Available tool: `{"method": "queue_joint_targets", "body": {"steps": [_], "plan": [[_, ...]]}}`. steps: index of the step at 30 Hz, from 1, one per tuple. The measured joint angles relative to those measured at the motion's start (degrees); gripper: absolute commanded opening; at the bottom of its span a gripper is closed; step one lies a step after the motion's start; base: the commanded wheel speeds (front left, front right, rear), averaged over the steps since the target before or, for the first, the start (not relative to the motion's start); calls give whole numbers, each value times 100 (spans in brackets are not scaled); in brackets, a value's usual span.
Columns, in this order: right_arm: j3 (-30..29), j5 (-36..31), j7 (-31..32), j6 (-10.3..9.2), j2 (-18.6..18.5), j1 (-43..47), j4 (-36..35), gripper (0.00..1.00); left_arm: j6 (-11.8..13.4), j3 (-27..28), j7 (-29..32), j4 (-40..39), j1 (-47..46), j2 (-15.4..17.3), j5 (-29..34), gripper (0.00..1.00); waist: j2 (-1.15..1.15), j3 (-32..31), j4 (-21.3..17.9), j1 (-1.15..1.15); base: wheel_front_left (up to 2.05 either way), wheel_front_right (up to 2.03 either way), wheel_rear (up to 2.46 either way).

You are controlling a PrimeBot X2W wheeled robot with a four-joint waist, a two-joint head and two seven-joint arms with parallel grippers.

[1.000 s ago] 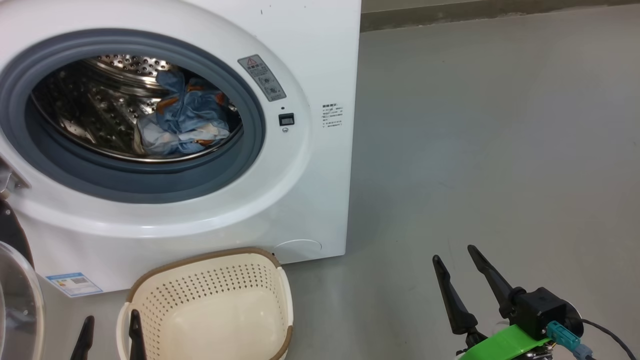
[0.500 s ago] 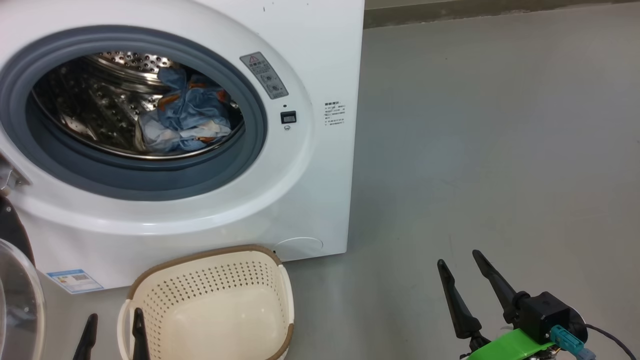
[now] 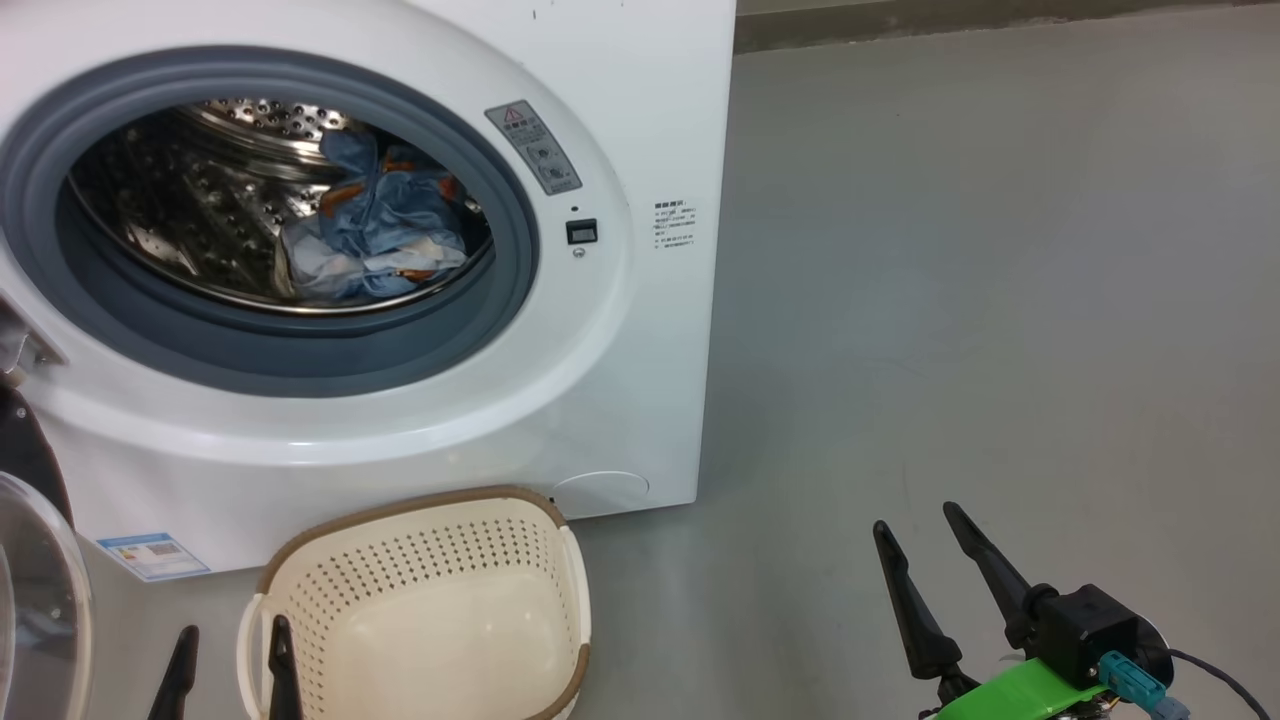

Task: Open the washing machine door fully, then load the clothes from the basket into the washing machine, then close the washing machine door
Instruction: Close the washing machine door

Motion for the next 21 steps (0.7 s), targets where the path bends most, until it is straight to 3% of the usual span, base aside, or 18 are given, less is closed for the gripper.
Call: {"method": "queue_joint_targets", "body": {"steps": [13, 21], "plan": [[-8, 0, 0, 0, 4, -8, 67, 100, 99, -5, 0, 118, -161, -1, 96, 100, 0, 123, 25, 0, -5, 5, 0], [-10, 0, 0, 0, 5, -21, 105, 100, 103, 12, 0, 178, -268, 0, 103, 100, 0, 131, 7, 0, -96, 96, 0]]}}
